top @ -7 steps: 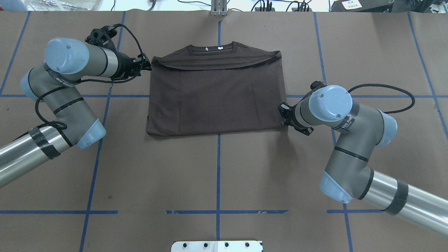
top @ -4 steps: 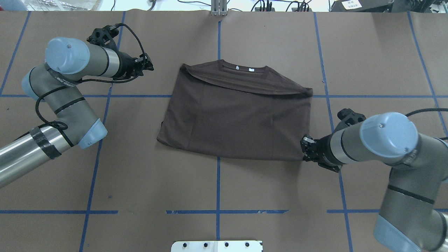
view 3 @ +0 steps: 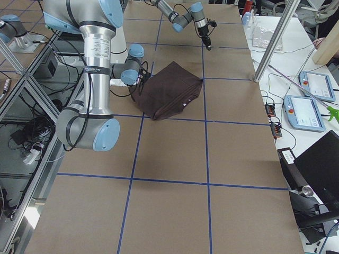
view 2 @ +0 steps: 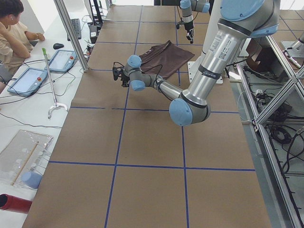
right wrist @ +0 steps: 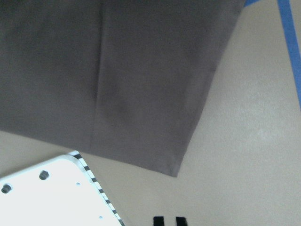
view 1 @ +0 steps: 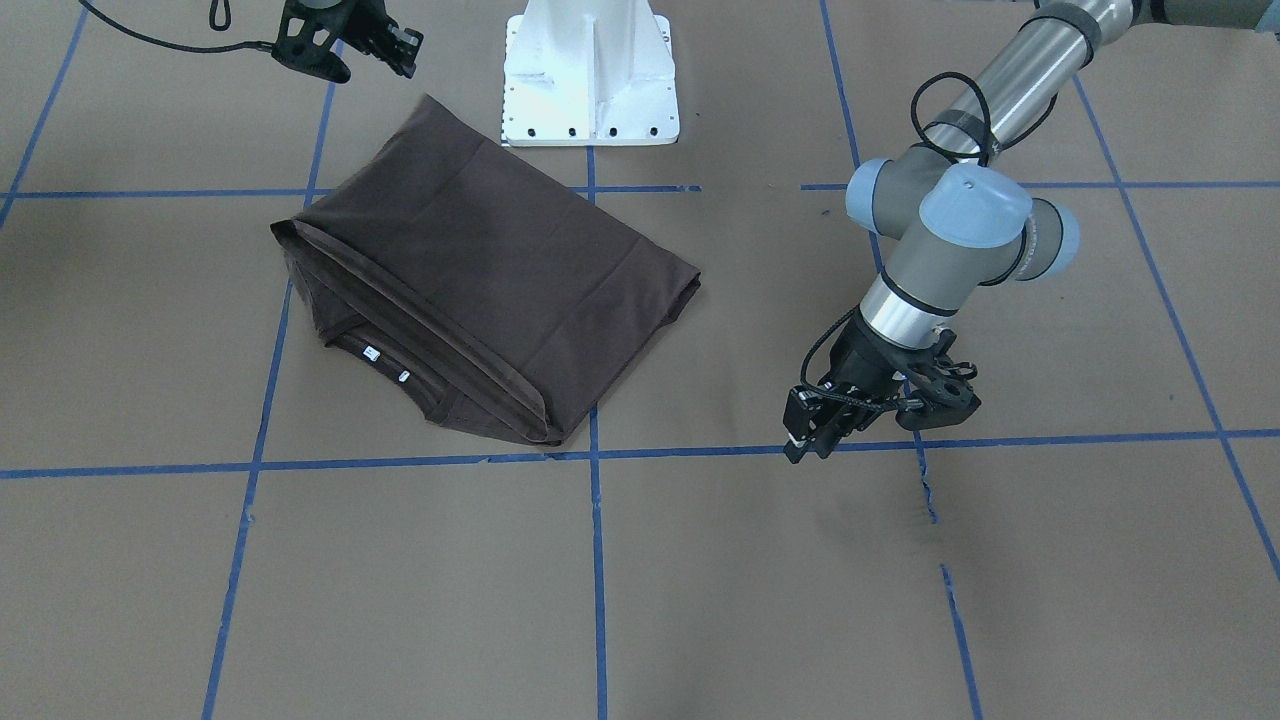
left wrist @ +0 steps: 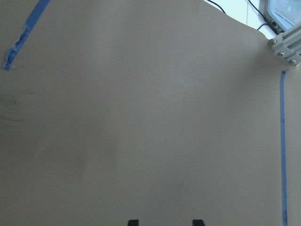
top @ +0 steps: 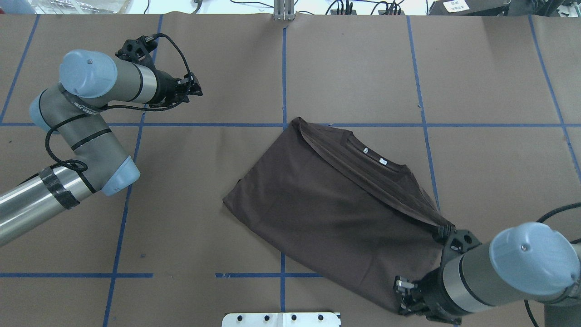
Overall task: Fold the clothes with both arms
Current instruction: 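Drag the folded shirt with the right gripper toward the robot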
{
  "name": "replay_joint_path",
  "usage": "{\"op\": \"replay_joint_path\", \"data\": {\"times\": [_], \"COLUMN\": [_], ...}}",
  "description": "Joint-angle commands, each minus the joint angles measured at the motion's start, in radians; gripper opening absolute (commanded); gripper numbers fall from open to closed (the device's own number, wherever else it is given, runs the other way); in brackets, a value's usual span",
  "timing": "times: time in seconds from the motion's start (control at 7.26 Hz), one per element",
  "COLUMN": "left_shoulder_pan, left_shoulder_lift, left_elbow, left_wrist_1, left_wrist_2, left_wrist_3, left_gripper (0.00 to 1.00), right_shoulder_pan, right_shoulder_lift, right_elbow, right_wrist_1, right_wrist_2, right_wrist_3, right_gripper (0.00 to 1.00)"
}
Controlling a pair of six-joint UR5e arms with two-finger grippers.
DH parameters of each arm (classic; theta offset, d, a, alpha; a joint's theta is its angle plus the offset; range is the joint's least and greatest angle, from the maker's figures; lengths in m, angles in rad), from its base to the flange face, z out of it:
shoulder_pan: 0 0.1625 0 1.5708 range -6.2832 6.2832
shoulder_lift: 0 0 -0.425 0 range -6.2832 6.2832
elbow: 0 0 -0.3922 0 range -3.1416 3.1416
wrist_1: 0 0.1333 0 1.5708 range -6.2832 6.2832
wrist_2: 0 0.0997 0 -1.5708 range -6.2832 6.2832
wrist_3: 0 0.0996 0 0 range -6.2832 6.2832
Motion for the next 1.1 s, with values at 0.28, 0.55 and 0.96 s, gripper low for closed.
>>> {"op": "replay_joint_path", "data": {"times": [0.28,0.55,0.96], "left_shoulder_pan": [0.115,0.329,0.392], "left_shoulder_lift": [0.155,0.25,0.186], "left_elbow": [-0.303,-0.387,-0.367], "left_wrist_1": [0.014,0.034,0.193], "left_wrist_2": [-0.116,0.091,0.129], "left_wrist_3": [-0.257,-0.345,-0.334], "left_gripper": [0.5,0.5,0.5], "right_shoulder_pan": [0.147,0.24,0.25], "right_shoulder_lift": [0.013,0.062,0.067], "right_elbow": [0.007,0.001,-0.002], "right_wrist_1": [0.0,0.003,0.001], "right_wrist_2": [-0.128,-0.205,-0.23], "right_wrist_3": [-0.001,-0.001,0.0], "right_gripper": [1.0,1.0,1.0]}}
